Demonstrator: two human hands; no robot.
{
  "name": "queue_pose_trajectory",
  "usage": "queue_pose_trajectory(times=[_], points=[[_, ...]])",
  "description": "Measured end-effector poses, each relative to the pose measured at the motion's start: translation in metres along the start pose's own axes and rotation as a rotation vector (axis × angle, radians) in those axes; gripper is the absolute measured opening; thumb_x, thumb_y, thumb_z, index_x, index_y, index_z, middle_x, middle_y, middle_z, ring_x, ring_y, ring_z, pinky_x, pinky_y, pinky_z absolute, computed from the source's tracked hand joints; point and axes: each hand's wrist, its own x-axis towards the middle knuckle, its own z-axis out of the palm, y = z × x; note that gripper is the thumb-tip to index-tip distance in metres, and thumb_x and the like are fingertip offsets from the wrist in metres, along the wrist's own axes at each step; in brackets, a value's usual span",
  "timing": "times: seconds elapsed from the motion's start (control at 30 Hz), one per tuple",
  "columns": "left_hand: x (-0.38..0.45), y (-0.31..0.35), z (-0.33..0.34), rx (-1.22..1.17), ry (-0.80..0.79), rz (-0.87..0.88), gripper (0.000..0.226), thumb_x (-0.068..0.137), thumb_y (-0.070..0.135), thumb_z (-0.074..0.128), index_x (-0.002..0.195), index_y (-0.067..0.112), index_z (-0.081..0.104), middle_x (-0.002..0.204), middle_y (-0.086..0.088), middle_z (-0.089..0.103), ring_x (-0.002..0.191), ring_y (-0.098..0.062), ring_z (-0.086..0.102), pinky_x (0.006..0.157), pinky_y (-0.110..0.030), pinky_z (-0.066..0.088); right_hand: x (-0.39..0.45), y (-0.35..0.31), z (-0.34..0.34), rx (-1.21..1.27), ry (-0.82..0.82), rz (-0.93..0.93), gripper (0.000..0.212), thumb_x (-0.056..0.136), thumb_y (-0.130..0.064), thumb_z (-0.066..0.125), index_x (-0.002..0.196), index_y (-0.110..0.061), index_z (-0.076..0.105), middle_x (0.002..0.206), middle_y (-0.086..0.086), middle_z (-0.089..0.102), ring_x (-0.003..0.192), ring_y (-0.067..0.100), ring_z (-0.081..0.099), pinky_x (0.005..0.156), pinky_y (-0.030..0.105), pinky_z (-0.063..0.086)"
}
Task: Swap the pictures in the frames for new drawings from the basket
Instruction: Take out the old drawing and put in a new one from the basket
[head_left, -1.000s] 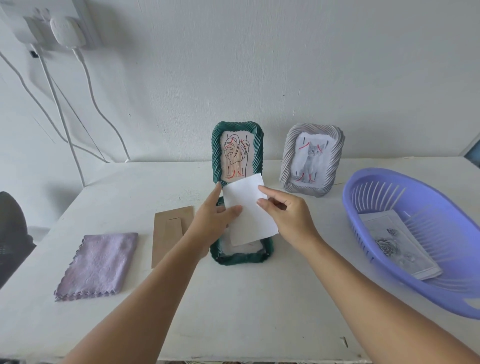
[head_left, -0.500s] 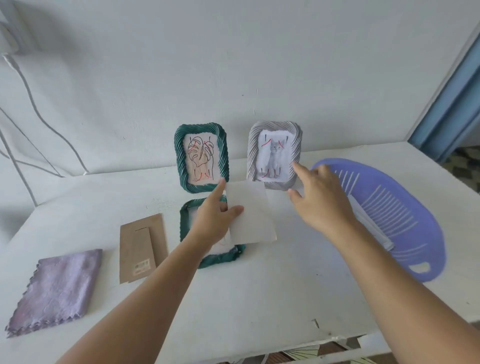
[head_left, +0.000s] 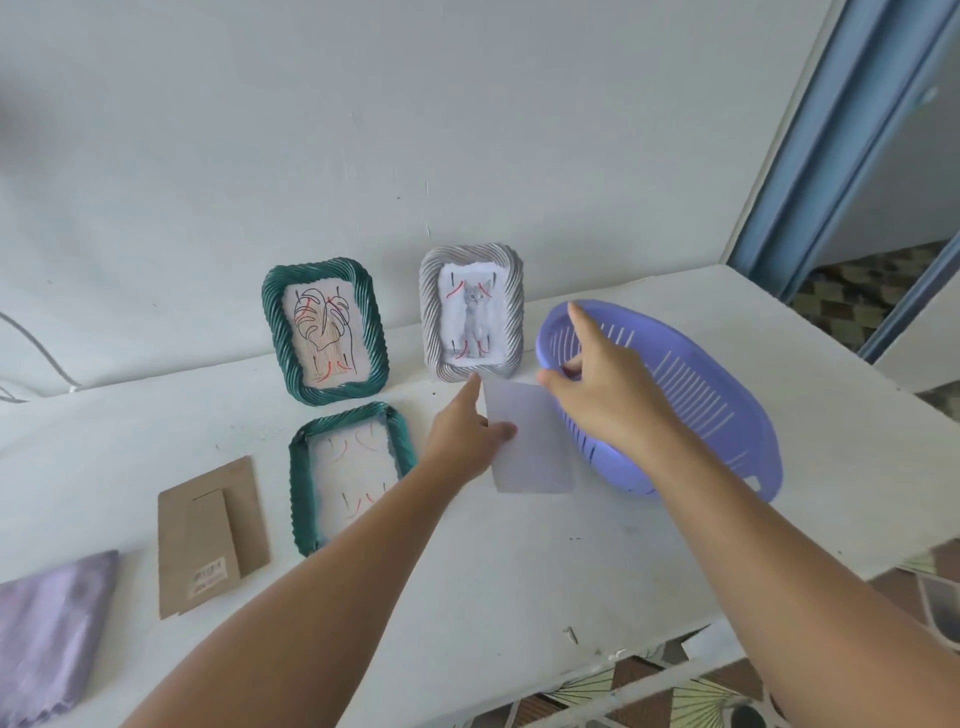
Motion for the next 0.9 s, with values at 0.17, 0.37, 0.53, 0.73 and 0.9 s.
queue_pose_trajectory(times=[0.17,0.37,0.53,0.73,0.9], points=[[0.002,0.005,0.015,-0.049,-0.024,-0.023,0.090,0.090,0.025,0.072,0.161,0.031,0.017,0.101,-0.003,0.068,0.089,-0.017,0.063,0.067,-0.029,0.047,-0.006,-0.002,0.010,0.008,-0.037,0.003,0.085,0.095,-0.042,0.064,0.161,-0.033,0.010,0.101,-0.004,0.072,0.102,0.023,0.064,0.090,0.039,0.051],[0.005,0.000,0.020,-0.029,-0.029,-0.016,0.092,0.090,0.029,0.072,0.161,0.031,0.015,0.093,-0.003,0.065,0.080,-0.014,0.062,0.059,-0.026,0.044,-0.011,0.006,0.028,0.010,-0.037,-0.026,0.083,0.094,-0.039,0.066,0.159,-0.030,0.015,0.092,-0.004,0.074,0.092,0.024,0.067,0.086,0.043,0.054],[0.004,0.001,0.017,0.103,-0.033,0.040,0.088,0.092,0.032,0.071,0.162,0.027,0.017,0.089,-0.001,0.063,0.079,-0.013,0.059,0.059,-0.024,0.040,-0.011,0.007,0.027,0.015,-0.030,-0.022,0.082,0.094,-0.042,0.065,0.159,-0.030,0.017,0.099,-0.007,0.074,0.100,0.023,0.065,0.089,0.040,0.052],[-0.001,0.009,0.004,0.248,0.158,0.196,0.066,0.103,0.038,0.052,0.161,0.029,0.021,0.128,-0.010,0.054,0.118,-0.024,0.053,0.094,-0.030,0.038,-0.006,0.015,0.015,0.100,-0.070,0.055,0.063,0.100,-0.054,0.049,0.156,-0.029,0.033,0.124,-0.004,0.068,0.122,0.022,0.059,0.099,0.037,0.045],[-0.016,0.038,0.001,0.000,0.011,0.163,0.069,0.099,0.055,0.052,0.159,0.035,0.024,0.099,-0.004,0.072,0.084,-0.017,0.068,0.073,-0.028,0.050,0.013,0.047,-0.010,-0.113,-0.066,0.050,0.055,0.100,-0.042,0.057,0.151,-0.028,0.043,0.132,0.001,0.059,0.122,0.024,0.057,0.100,0.044,0.048]])
